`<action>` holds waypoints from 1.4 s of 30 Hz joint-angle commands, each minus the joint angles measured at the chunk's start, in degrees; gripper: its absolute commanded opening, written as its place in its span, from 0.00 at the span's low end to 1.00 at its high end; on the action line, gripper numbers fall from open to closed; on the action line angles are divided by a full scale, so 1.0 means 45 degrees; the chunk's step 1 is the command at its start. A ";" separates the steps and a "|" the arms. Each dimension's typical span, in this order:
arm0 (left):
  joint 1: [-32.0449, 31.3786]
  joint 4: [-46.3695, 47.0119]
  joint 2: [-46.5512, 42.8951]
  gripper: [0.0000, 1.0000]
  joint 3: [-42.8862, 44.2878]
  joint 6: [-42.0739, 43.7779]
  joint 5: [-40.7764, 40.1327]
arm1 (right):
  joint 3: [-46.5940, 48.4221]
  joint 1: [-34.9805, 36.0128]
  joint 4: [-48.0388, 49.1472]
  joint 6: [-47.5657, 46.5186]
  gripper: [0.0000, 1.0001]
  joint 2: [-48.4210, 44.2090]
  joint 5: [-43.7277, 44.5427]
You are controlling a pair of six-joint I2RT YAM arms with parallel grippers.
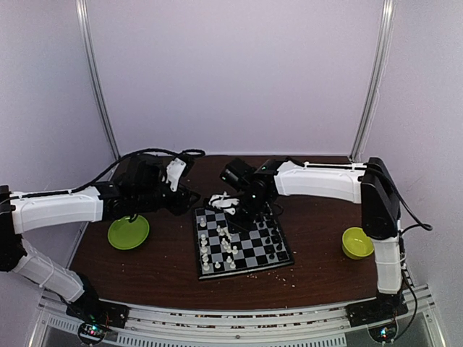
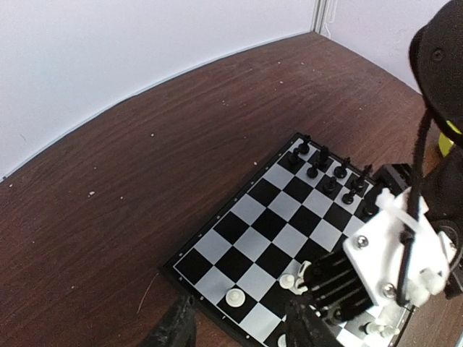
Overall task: Set up the chess pieces on the board
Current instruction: Place the pawn at g2.
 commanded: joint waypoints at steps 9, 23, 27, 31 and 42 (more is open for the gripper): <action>0.0312 0.0955 -0.2228 0.43 -0.1287 -0.0454 -0.2452 | 0.1106 0.1784 -0.0959 -0.0916 0.00 0.0776 -0.0089; 0.0401 0.1444 -0.2784 0.44 -0.2036 -0.0732 -0.2777 | 0.1778 0.2204 -0.1245 -0.0769 0.00 0.1631 0.0082; 0.0401 0.1483 -0.2664 0.44 -0.2028 -0.0740 -0.2696 | 0.1956 0.2205 -0.1252 -0.0706 0.00 0.1792 0.0132; 0.0401 0.1486 -0.2534 0.44 -0.1999 -0.0733 -0.2612 | 0.2105 0.2210 -0.1258 -0.0676 0.00 0.1959 0.0038; 0.0401 0.1517 -0.2388 0.44 -0.1984 -0.0678 -0.2545 | 0.2351 0.2213 -0.1315 -0.0638 0.03 0.2305 0.0188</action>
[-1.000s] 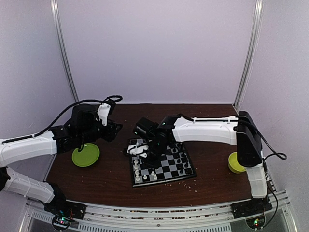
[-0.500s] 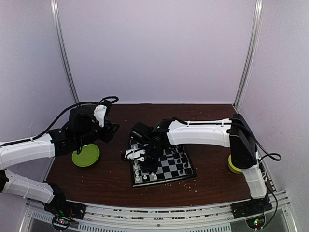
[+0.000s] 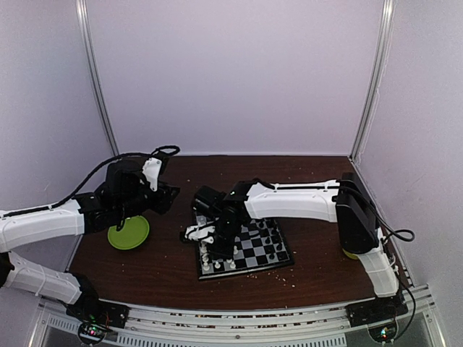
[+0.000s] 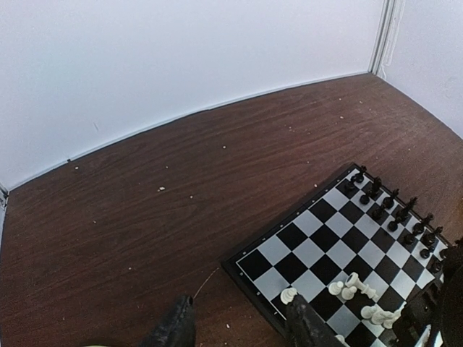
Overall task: Set up the chess pieces on the board
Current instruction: Place the pawn at g2.
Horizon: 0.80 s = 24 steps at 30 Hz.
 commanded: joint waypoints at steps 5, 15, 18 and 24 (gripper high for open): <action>0.0080 0.0689 0.0143 0.44 -0.0031 -0.0010 0.0085 | 0.0335 0.0043 -0.0176 0.0171 0.12 -0.0049 0.0492; 0.0080 -0.0085 0.0062 0.44 0.0300 0.0273 0.0378 | 0.0356 -0.0016 -0.0401 0.0438 0.20 -0.1658 0.0003; 0.0075 -0.0906 -0.0095 0.44 0.0675 0.0856 0.0573 | 0.0005 -0.0266 -0.0672 0.0343 0.20 -0.2685 -0.0246; 0.0094 -0.3499 0.0890 0.41 0.2442 0.3912 0.5053 | -0.3615 -0.2062 0.0438 -0.0071 0.20 -0.6075 -0.1766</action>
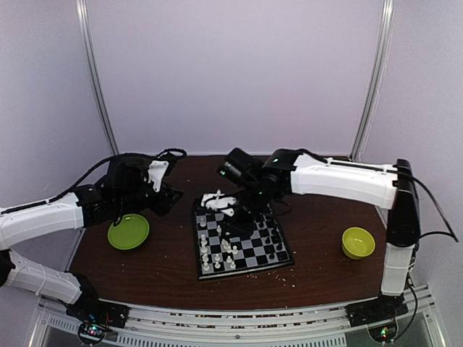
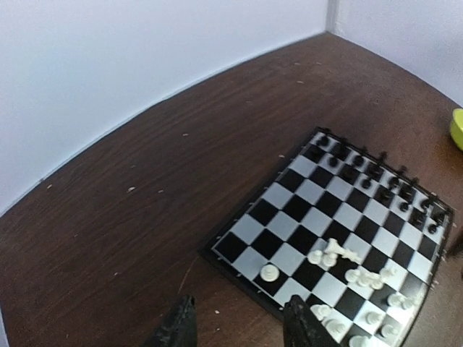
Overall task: Set up the chess pieces on the board
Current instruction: Place the pawn at g2, then pick up the queen from the chessboard.
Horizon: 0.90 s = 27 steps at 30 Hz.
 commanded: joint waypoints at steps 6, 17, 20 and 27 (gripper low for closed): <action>0.0059 -0.5201 0.3719 0.38 0.4708 0.4821 0.6349 | -0.5747 -0.3315 0.2310 -0.0513 0.20 -0.4886 -0.2445; -0.0428 -0.7674 0.9338 0.40 0.9874 0.8021 0.5732 | -0.8232 -0.5574 0.4082 -0.0279 0.21 -0.6340 -0.4029; -0.0929 -0.8680 1.0754 0.41 1.1301 0.8663 0.5225 | -0.8361 -0.5708 0.4087 -0.0382 0.21 -0.6320 -0.4148; -0.1526 -0.9481 1.2220 0.42 1.2206 0.9491 0.4184 | -0.8351 -0.6038 0.3940 -0.0484 0.21 -0.6217 -0.4496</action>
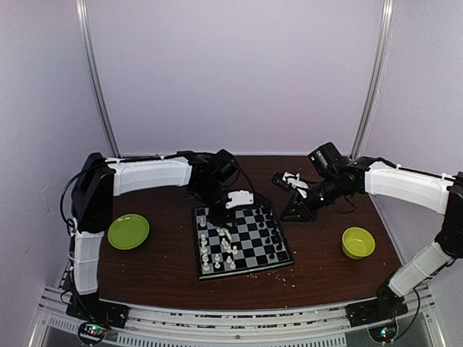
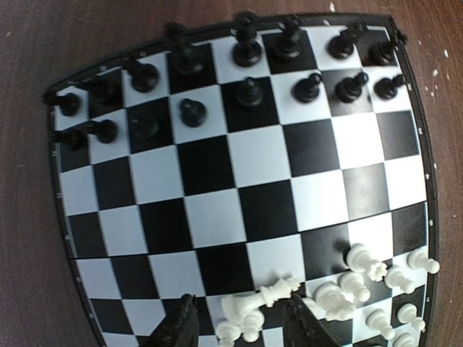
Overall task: Set up the chess pieces on the board
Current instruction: Pick up the queen from the chessboard.
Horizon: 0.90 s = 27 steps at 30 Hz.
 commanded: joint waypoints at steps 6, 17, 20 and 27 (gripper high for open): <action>-0.0253 -0.0837 0.0589 0.42 0.0285 0.0941 -0.0692 | 0.0056 -0.0339 -0.0111 -0.0182 0.21 0.0004 -0.0620; -0.0352 -0.0697 0.0998 0.40 0.0441 0.1250 -0.1993 | 0.0085 -0.0383 -0.0183 -0.0159 0.22 0.0062 -0.0714; -0.0390 -0.0697 0.1093 0.40 0.0516 0.1294 -0.2125 | 0.0117 -0.0408 -0.0213 -0.0163 0.22 0.0106 -0.0754; -0.0566 -0.0697 0.1529 0.39 0.0862 0.1314 -0.2162 | 0.0194 -0.0418 -0.0290 -0.0214 0.22 0.0241 -0.0839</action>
